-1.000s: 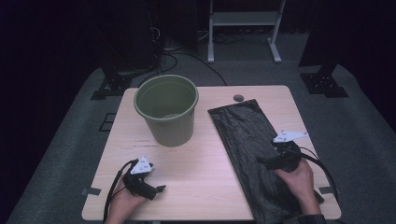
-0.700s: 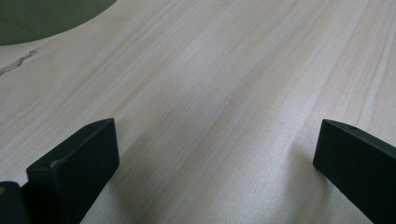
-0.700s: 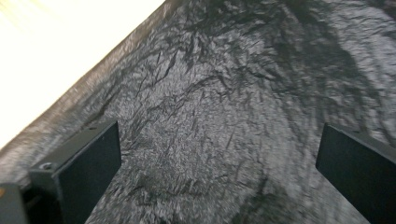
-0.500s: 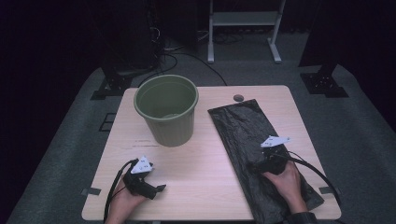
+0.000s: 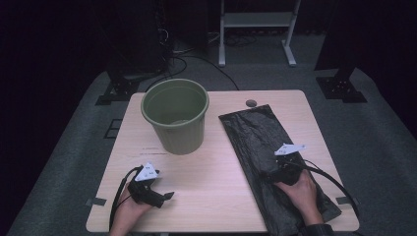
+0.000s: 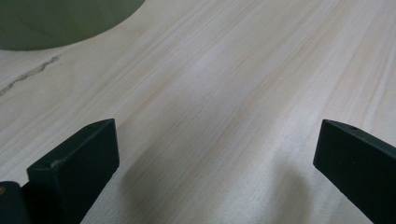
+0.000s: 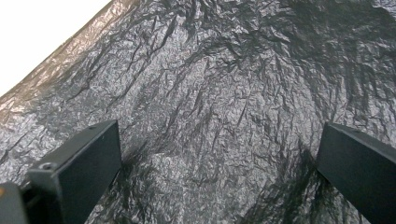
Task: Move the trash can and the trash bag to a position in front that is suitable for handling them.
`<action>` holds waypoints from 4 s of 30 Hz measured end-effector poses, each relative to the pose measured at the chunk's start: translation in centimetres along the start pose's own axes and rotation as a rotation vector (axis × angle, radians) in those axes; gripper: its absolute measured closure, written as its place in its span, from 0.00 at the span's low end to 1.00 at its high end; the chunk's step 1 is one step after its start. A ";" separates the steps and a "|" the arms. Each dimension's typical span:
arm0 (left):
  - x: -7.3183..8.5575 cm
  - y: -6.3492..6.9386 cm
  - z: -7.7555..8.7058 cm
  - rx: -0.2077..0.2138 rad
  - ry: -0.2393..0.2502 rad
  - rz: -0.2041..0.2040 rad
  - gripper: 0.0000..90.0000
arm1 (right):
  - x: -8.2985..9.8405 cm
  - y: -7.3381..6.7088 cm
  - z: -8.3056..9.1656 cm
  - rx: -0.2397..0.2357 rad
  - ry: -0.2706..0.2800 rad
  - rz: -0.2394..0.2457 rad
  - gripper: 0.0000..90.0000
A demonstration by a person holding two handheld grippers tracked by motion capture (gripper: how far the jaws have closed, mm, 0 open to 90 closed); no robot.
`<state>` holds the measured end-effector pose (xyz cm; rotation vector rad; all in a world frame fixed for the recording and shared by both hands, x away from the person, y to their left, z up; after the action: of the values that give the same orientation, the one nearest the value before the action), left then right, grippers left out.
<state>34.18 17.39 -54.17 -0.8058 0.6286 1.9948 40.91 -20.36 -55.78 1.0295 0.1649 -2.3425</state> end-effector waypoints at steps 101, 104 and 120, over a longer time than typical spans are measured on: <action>-18.4 -12.8 9.4 -0.153 0.077 0.048 0.00 | 0.0 -0.1 0.0 -0.009 0.002 0.010 0.00; -18.1 -13.1 9.3 -0.150 0.082 0.062 0.00 | 0.0 -0.1 0.0 -0.011 0.002 0.010 0.00; -17.4 -14.0 8.6 -0.121 0.096 0.121 0.00 | 0.0 -0.1 0.0 -0.012 0.003 0.011 0.00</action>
<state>50.85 20.94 -37.29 -0.9611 0.6288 2.1298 40.85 -20.26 -55.78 1.0256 0.1743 -2.3278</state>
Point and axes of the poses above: each handheld gripper's, and its own axes: z roughly backward along the jaws, x roughly out of its underside, y roughly to its right, the point moved 10 cm from there along -z, roughly forward along the jaws, and after that the axes turned 10 degrees about x, right-handed, at the moved point
